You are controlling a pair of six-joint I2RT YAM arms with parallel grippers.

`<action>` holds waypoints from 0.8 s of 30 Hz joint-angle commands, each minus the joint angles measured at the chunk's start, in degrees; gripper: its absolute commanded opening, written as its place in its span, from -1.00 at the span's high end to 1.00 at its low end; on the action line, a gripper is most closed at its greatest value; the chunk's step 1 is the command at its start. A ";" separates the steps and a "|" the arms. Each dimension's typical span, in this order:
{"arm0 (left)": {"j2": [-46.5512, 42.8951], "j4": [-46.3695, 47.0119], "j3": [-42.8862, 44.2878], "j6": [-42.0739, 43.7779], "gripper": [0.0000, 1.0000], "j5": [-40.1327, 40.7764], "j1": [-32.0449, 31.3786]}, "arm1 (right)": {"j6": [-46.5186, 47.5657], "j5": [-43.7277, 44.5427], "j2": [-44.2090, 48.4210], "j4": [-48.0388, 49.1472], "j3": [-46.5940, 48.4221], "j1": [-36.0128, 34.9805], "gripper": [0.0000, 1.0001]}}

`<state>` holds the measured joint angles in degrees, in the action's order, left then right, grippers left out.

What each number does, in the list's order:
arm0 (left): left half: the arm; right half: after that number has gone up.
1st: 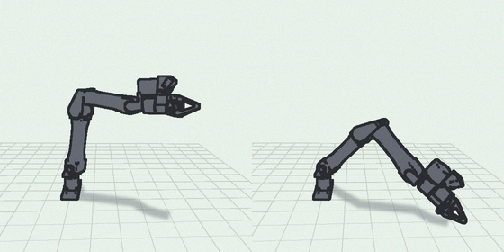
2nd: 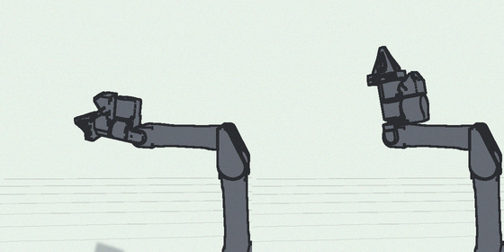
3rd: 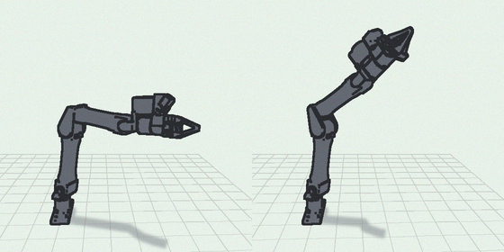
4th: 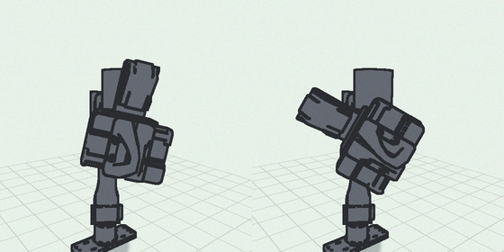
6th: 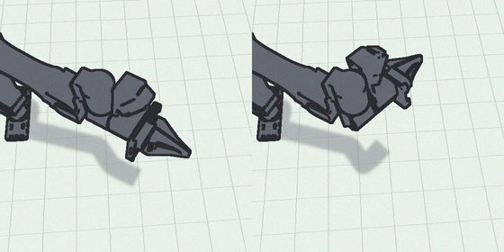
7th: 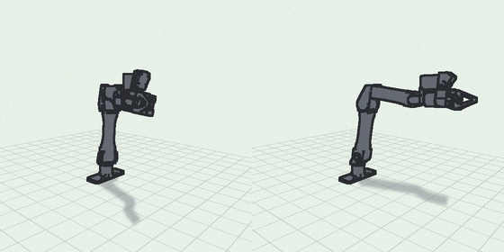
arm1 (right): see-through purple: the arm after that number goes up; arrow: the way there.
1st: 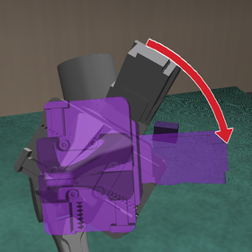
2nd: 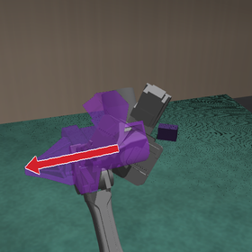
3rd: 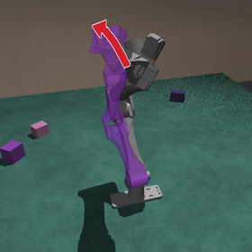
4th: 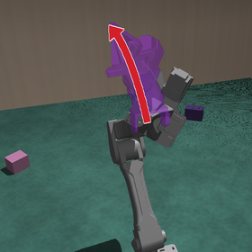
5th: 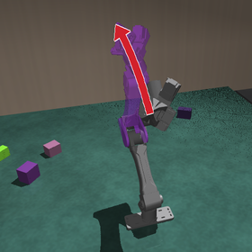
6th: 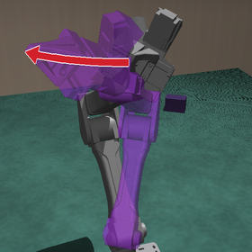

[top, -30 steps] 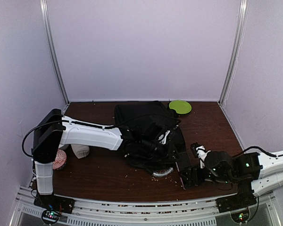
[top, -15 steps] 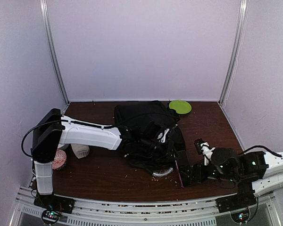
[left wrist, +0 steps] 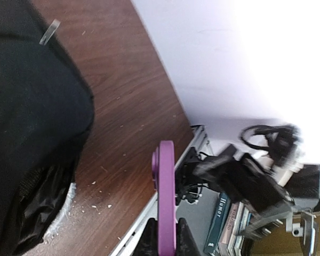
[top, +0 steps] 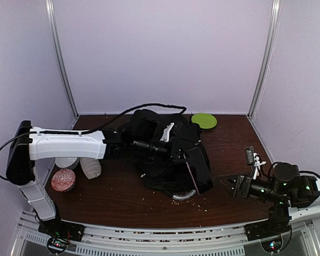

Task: Pack the student bag
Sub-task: Pick up the personal item from the center of the board.

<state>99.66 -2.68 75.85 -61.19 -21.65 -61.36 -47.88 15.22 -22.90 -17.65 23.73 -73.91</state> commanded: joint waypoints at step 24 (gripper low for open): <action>-21.96 23.77 -15.05 15.30 1.00 -13.53 -0.25 | -2.82 -26.27 -17.49 32.50 5.20 0.39 0.06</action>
<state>79.68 12.38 60.29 -46.70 -32.77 -61.52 -50.22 -8.40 -39.62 10.66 26.20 -73.73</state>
